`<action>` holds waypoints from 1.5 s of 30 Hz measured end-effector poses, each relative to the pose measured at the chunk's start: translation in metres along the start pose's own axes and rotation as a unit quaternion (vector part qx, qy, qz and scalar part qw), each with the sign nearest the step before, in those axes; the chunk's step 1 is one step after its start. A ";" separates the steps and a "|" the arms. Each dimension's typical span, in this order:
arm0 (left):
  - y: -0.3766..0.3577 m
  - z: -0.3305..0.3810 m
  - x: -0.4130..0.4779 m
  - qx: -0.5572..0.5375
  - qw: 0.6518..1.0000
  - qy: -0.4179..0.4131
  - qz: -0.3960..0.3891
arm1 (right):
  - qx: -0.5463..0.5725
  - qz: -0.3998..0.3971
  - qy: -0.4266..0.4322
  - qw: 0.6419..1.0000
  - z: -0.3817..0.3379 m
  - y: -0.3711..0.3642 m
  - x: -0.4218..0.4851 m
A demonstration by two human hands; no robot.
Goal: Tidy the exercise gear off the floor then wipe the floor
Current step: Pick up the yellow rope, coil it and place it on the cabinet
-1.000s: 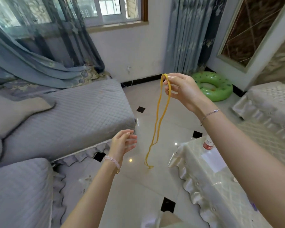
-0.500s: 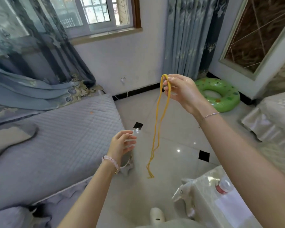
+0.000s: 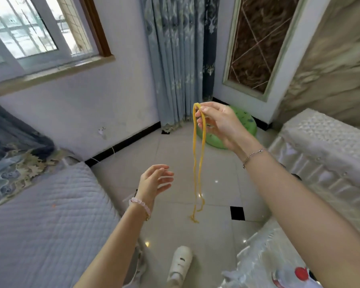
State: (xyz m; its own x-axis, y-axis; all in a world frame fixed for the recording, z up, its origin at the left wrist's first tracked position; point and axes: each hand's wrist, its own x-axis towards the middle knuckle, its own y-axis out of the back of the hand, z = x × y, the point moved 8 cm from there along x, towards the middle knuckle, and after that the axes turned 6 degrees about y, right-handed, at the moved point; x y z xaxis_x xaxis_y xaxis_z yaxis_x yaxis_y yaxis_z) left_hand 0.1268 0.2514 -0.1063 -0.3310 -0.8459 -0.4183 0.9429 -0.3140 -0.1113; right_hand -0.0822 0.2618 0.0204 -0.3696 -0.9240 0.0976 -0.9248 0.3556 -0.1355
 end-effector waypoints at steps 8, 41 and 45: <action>-0.064 0.066 0.132 0.034 0.993 0.017 -0.109 | 0.021 0.124 0.007 0.992 -0.005 0.072 0.103; -0.554 0.155 0.458 0.103 0.946 0.059 -0.303 | 0.004 0.315 0.057 0.947 -0.047 0.517 0.372; -0.628 0.162 0.491 0.125 0.929 0.053 -0.344 | 0.011 0.352 0.060 0.934 -0.051 0.583 0.394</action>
State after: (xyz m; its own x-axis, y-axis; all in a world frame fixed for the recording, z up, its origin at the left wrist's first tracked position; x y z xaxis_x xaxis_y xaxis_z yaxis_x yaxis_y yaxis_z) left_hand -0.6341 -0.0369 -0.0958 -0.8338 -0.3654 -0.4139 0.4677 -0.8659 -0.1777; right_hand -0.7713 0.1116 0.0299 -0.8942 -0.4393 0.0861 -0.4469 0.8649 -0.2286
